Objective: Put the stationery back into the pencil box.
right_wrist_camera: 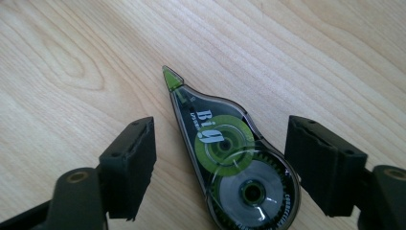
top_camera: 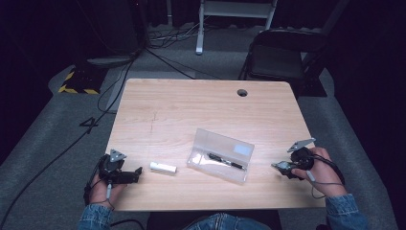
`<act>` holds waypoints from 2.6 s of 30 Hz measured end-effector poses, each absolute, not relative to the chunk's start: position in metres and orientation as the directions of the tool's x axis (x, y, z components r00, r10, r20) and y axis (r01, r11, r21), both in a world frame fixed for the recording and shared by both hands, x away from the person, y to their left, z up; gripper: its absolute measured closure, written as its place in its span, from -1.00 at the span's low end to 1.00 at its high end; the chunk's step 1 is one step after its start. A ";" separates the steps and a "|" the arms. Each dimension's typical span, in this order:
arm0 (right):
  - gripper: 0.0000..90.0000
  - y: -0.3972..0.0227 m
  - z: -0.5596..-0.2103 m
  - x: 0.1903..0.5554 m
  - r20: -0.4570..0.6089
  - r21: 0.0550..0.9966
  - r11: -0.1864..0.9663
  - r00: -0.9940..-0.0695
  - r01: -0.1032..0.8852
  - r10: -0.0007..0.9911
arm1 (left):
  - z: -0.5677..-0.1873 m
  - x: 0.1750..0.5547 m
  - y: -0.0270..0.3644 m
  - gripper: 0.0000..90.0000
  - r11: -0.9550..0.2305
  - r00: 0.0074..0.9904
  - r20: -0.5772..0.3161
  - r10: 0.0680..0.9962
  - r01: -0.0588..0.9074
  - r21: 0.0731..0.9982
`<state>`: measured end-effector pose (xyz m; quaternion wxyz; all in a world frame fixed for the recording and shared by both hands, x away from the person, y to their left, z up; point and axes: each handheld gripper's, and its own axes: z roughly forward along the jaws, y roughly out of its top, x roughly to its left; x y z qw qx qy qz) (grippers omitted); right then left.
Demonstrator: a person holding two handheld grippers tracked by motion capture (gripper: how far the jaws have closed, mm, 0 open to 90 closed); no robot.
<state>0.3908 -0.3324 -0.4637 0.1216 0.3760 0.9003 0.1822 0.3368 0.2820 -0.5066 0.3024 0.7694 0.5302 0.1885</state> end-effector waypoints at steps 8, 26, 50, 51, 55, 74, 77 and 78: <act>0.07 -0.332 -0.470 0.395 -0.055 0.425 0.648 -0.696 0.632 0.716 | -0.507 0.337 0.282 -1.00 -0.255 0.367 -0.030 0.930 0.702 0.665; 0.18 -0.336 -0.469 0.395 -0.005 0.441 0.578 -0.642 0.687 0.767 | -0.507 0.337 0.282 -1.00 -0.255 0.367 -0.030 0.930 0.702 0.665; 0.19 -0.301 -0.417 0.383 -0.029 0.569 0.586 -0.698 0.577 0.715 | -0.507 0.337 0.282 -1.00 -0.254 0.366 -0.030 0.930 0.702 0.665; 0.19 -0.298 -0.413 0.382 -0.028 0.575 0.586 -0.702 0.571 0.712 | -0.507 0.337 0.282 -1.00 -0.254 0.366 -0.030 0.930 0.702 0.665; 0.19 -0.287 -0.399 0.377 -0.031 0.603 0.591 -0.724 0.536 0.689 | -0.507 0.337 0.282 -1.00 -0.254 0.365 -0.030 0.930 0.702 0.666; 0.19 -0.224 -0.381 0.371 -0.029 0.642 0.656 -0.842 0.397 0.538 | -0.507 0.337 0.282 -1.00 -0.254 0.365 -0.030 0.930 0.703 0.665; 0.19 -0.212 -0.382 0.372 -0.020 0.642 0.667 -0.862 0.378 0.507 | -0.507 0.337 0.282 -1.00 -0.254 0.365 -0.031 0.930 0.703 0.665; 0.19 -0.209 -0.383 0.372 -0.018 0.642 0.669 -0.864 0.375 0.503 | -0.507 0.337 0.282 -1.00 -0.254 0.365 -0.030 0.930 0.703 0.665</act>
